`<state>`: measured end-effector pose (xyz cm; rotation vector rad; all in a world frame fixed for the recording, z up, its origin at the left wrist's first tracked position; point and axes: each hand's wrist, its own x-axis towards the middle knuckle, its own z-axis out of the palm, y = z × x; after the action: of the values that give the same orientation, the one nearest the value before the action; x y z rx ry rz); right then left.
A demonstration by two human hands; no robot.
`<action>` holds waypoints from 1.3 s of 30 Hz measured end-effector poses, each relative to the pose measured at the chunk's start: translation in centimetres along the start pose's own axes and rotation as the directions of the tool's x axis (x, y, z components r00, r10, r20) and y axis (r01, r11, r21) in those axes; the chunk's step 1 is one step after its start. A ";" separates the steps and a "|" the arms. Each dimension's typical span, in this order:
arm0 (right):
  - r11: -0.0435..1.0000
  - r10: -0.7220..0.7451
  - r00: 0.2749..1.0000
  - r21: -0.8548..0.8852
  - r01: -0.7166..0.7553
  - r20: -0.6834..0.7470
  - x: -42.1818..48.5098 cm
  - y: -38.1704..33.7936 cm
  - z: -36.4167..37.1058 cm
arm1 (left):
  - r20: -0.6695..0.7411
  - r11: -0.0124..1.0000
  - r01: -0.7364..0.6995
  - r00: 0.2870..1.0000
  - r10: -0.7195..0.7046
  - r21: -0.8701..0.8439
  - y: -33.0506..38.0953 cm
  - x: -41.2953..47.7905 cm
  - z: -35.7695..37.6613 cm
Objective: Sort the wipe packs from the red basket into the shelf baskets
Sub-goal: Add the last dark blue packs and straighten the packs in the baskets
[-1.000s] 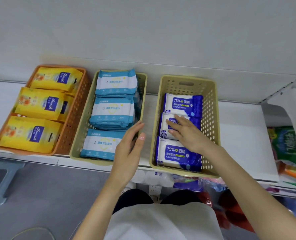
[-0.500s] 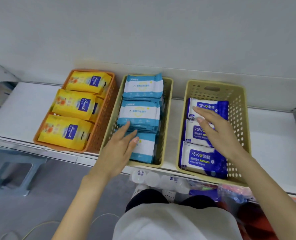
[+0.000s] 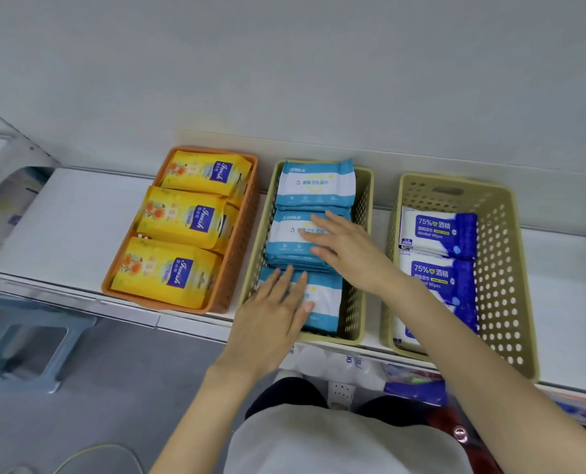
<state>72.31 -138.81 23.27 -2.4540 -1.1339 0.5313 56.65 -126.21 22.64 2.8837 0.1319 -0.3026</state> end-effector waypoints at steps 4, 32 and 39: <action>0.998 0.007 1.000 -0.056 -0.007 0.000 -0.5 -0.3 0.1 | -0.075 0.967 0.019 0.996 -0.039 -0.253 0.1 -0.5 -0.6; 0.908 0.092 0.989 -0.417 -0.036 0.115 -2.7 -0.9 0.7 | 0.294 0.847 -0.422 0.896 0.334 0.323 -6.3 7.4 -4.0; 0.887 0.086 0.992 -0.461 -0.033 0.094 -2.8 -0.8 1.3 | 0.325 0.827 -0.414 0.897 0.300 0.380 -5.7 7.2 -4.2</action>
<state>69.47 -140.29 23.09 -2.9015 -1.3624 0.4637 63.89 -119.24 23.82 3.1788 -0.6029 -0.7005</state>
